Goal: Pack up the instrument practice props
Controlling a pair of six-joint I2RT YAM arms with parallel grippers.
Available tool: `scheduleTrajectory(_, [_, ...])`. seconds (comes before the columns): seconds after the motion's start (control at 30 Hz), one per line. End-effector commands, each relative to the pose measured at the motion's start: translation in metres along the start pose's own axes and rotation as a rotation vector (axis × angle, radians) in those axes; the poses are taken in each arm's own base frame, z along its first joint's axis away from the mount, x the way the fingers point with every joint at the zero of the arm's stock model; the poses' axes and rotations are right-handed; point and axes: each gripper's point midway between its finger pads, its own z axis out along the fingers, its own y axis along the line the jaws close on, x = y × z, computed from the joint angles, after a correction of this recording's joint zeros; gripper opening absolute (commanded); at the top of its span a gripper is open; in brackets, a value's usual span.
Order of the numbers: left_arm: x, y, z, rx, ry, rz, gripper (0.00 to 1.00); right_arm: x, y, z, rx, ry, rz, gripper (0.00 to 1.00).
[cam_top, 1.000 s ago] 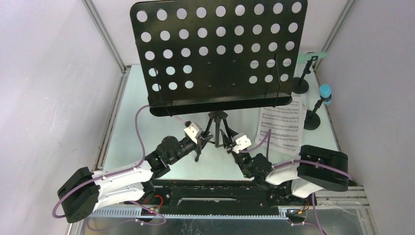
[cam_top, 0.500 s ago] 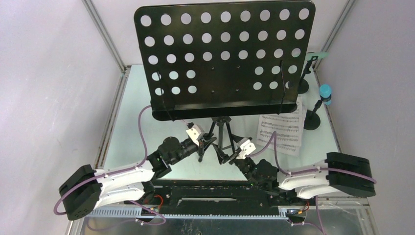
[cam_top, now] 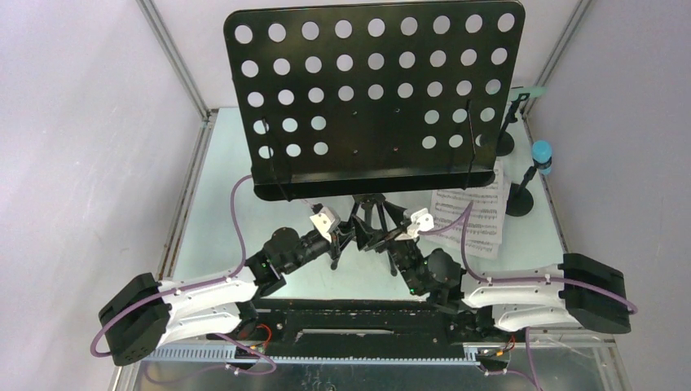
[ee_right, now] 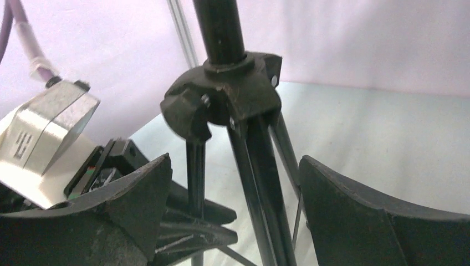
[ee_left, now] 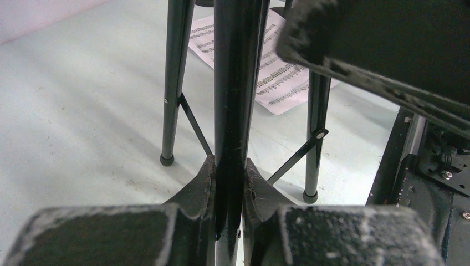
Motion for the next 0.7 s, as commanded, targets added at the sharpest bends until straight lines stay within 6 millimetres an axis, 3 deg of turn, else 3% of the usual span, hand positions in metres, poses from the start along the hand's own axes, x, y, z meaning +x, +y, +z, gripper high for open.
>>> scheduleTrajectory(0.0, [0.004, -0.007, -0.002, 0.023, -0.01, -0.063, 0.0, -0.011, 0.005, 0.019, 0.019, -0.018, 0.047, 0.91])
scheduleTrajectory(0.27, [0.012, -0.012, 0.0, 0.048, 0.017, -0.072, 0.07, -0.005, -0.001, 0.046, 0.09, -0.027, 0.035, 0.91])
scheduleTrajectory(0.43, [0.022, -0.011, -0.003, 0.04, 0.044, -0.086, 0.36, 0.011, -0.005, 0.056, 0.119, -0.036, -0.091, 0.89])
scheduleTrajectory(0.5, [0.026, -0.008, -0.005, 0.022, 0.051, -0.093, 0.52, 0.018, -0.005, 0.058, 0.118, -0.03, -0.114, 0.85])
scheduleTrajectory(0.67, [0.033, 0.001, -0.015, -0.035, 0.048, -0.104, 0.81, 0.026, -0.003, 0.058, 0.107, -0.016, -0.133, 0.69])
